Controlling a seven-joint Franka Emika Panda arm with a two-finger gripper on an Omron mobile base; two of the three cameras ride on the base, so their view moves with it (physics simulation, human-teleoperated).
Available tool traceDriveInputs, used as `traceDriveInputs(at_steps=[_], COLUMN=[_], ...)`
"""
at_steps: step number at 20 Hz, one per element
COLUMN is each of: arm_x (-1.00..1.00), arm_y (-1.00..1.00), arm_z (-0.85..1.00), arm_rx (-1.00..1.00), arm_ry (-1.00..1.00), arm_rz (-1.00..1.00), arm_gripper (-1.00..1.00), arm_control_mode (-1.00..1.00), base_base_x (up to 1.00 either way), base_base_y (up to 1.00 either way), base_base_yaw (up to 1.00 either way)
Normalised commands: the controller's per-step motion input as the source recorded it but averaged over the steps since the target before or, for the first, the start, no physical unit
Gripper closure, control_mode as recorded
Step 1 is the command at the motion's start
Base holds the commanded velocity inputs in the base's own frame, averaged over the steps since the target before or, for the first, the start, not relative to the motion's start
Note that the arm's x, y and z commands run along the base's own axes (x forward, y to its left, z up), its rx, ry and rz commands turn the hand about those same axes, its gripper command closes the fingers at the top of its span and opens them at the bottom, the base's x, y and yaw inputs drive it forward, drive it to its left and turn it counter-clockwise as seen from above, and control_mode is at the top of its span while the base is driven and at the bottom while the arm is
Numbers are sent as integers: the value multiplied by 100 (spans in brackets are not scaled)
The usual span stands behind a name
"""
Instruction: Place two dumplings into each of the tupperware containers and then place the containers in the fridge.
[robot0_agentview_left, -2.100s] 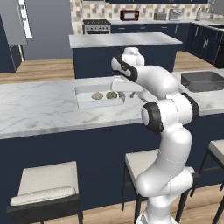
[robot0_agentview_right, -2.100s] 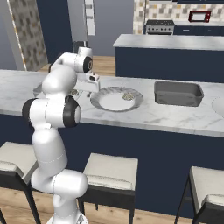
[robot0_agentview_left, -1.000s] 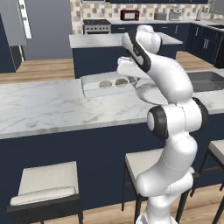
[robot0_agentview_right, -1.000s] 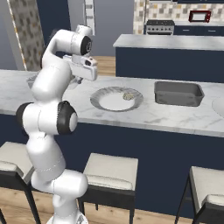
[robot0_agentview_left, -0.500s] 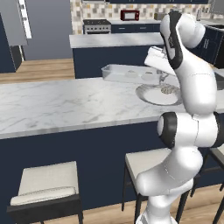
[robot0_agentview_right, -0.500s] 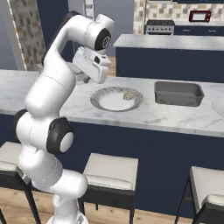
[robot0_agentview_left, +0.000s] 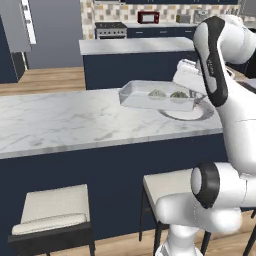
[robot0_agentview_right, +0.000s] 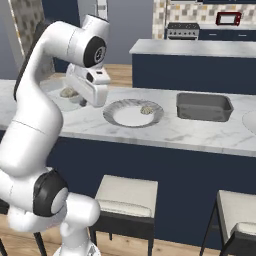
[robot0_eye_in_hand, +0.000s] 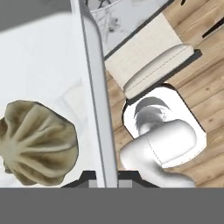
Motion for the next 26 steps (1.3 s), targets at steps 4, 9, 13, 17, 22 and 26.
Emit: traceDriveInputs(at_steps=[4,9,13,17,22,26], arm_x=[-100,-85,-30,0,-3,-3], arm_y=[-9,-5,3,31,36,0], arm_z=[2,0,0,0,0,0], arm_rx=[-3,0,0,-2,-1,0], arm_ry=[-22,0,6,4,2,1], arm_rz=[-10,-51,-47,-29,-20,-29], arm_gripper=[100,100,100,100,100,100], arm_control_mode=[-100,-100,-100,-100,-100,-100], base_base_x=[0,0,0,0,0,0], base_base_y=[0,0,0,0,0,0], base_base_yaw=[0,0,0,0,0,0])
